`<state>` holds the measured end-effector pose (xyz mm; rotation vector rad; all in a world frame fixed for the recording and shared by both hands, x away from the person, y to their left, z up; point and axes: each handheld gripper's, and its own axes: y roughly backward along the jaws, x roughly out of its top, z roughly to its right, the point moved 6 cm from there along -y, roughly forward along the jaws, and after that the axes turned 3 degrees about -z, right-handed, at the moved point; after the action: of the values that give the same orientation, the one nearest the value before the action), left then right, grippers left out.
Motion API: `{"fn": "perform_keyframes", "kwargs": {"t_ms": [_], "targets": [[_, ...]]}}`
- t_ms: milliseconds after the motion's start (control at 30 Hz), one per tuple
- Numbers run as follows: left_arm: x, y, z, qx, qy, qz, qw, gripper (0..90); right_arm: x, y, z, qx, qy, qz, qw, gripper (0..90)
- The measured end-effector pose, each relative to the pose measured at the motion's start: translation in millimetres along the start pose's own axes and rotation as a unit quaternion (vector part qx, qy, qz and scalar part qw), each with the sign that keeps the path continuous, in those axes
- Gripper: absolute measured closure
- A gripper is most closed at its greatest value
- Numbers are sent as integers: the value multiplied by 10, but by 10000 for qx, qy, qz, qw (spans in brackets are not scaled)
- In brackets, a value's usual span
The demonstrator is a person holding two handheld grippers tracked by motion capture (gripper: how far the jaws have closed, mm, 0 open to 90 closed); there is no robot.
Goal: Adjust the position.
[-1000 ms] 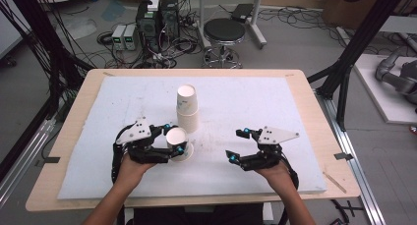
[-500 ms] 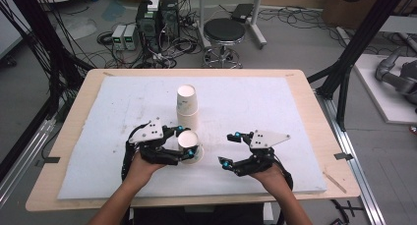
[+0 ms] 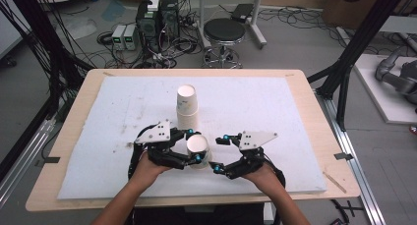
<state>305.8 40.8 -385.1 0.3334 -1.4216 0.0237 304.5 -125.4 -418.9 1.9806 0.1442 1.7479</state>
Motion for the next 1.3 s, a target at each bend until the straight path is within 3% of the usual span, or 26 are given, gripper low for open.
{"fn": "perform_keyframes", "kwargs": {"t_ms": [267,333,867,1200,1300], "targets": [[-1,-42,29,-131,-28,-46,9999,352,-1,-92,-90,293,81,-26,9995,208],[-2,-52,41,-179,-21,-36,9998,352,2,-109,-81,242,100,-9,9997,208],[-32,-79,70,-339,-1,45,9994,353,-15,-197,-112,638,34,22,9980,263],[-48,-84,83,-344,-62,10,9994,352,-16,-175,-110,599,176,-117,9980,324],[-61,-100,105,-336,-48,-142,9993,249,-7,-162,-111,603,239,-200,9977,328]]}}
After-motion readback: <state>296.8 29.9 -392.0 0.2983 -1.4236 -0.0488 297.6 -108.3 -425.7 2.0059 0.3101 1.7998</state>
